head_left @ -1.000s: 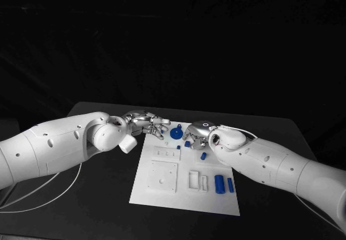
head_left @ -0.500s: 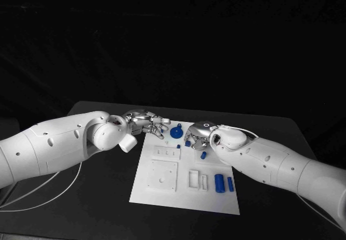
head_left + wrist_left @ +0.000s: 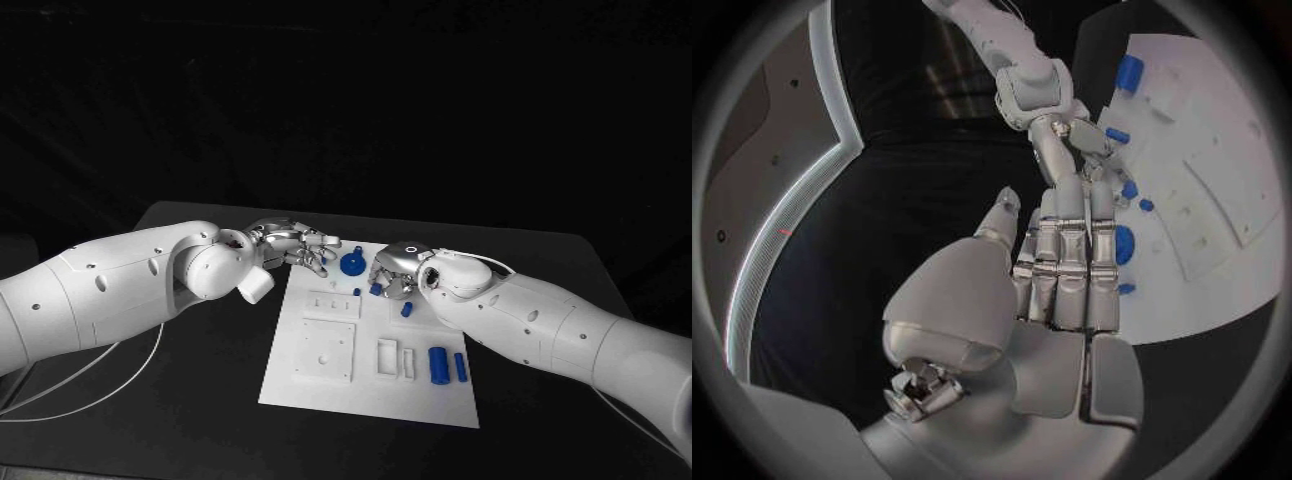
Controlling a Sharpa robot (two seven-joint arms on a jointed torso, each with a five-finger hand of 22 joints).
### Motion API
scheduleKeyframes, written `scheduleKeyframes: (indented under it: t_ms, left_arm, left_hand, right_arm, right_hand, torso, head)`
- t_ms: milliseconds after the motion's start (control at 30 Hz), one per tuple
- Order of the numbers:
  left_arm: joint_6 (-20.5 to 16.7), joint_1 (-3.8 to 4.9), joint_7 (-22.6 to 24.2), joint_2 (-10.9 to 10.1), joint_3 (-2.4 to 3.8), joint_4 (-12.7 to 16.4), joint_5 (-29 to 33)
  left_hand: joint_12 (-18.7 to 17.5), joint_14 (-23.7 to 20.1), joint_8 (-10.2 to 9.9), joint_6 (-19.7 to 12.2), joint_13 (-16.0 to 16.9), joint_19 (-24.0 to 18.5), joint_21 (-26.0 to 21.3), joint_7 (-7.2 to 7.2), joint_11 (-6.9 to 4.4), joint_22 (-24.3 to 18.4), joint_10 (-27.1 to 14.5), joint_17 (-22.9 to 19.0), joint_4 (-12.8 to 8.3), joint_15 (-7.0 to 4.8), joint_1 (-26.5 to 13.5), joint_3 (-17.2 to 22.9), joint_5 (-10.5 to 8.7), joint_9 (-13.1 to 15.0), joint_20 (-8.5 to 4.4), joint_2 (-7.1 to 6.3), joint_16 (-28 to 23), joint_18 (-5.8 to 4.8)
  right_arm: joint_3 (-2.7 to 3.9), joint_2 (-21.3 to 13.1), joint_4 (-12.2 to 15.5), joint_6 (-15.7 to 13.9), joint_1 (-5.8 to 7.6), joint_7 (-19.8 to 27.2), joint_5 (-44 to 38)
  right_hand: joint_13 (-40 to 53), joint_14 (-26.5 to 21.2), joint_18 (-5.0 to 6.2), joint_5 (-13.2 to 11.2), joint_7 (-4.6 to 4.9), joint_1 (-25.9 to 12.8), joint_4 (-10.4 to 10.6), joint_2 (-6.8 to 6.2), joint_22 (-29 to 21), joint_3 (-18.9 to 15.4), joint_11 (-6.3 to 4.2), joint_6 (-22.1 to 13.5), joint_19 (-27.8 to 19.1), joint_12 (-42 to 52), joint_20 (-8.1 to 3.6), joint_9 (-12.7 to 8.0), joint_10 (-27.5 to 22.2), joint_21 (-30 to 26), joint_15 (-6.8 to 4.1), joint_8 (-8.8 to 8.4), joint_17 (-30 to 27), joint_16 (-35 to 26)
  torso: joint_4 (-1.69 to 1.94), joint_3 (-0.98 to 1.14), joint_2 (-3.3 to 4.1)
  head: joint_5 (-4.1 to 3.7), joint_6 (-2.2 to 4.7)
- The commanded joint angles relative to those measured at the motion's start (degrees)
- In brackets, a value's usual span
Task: Assemble the parts on the task board
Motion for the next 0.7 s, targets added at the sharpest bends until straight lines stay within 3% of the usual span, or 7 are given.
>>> scheduleKeyframes:
  t_ms: [33, 467, 700]
  left_arm:
    - [0.8, 0.07, 0.3, 0.2, 0.03, 0.0, -0.1]
    - [0.9, 0.06, 0.2, 0.3, 0.03, -0.1, -0.1]
    - [1.0, 0.06, 0.0, 0.3, 0.03, -0.1, -0.1]
  left_hand:
    - [0.1, 0.1, 0.2, -0.3, -0.1, -0.3, 0.1, 0.0, -0.11, -0.1, -0.3, 0.1, 0.4, 0.3, 0.1, -0.1, -0.2, 0.0, 0.15, -0.57, -0.2, -0.04]
    - [0.1, 0.1, 0.2, -0.3, -0.1, -0.3, 0.1, 0.0, -0.11, -0.1, -0.3, 0.1, 0.4, 0.3, 0.1, -0.1, -0.2, 0.0, 0.15, -0.57, -0.2, -0.04]
    - [0.1, 0.1, 0.2, -0.4, -0.1, -0.3, 0.1, 0.03, -0.09, -0.1, -0.4, 0.1, 0.4, 0.31, 0.1, 0.0, -0.22, 0.0, 0.17, -0.57, -0.2, -0.03]
  right_arm:
    - [-0.03, 0.1, 0.0, -0.9, 0.01, -0.2, -0.5]
    - [-0.04, 0.1, 0.0, -3.2, 0.01, -1.1, -0.5]
    - [-0.05, 0.0, 0.1, -2.3, 0.02, -2.0, -0.5]
  right_hand:
    - [0.1, 0.1, -0.39, -1.8, 0.24, 0.4, 0.9, 0.67, 4.9, -1.5, 0.75, 1.1, 3.1, 0.4, 0.2, 0.1, -0.1, -0.3, 0.46, 0.08, 0.1, -0.1]
    - [0.1, 0.2, 0.02, -2.5, 0.84, 0.5, 1.8, 0.83, 5.0, -1.4, 1.56, 4.1, 3.2, 0.6, 0.66, 0.2, 0.0, -0.2, 0.93, 0.12, 0.2, 0.0]
    - [-0.1, 0.3, 0.26, 0.9, 1.32, -0.1, 5.2, -0.77, 4.9, -6.9, 1.91, 2.8, 3.3, 0.4, 0.92, 0.1, 0.0, -0.3, 1.18, 0.1, 0.1, 0.0]
  torso:
    - [0.0, -0.01, -0.02]
    - [-0.02, 0.02, -0.08]
    - [-0.04, 0.03, -0.07]
  head:
    - [-0.03, -0.07]
    - [0.02, -0.23]
    - [-0.1, -0.2]
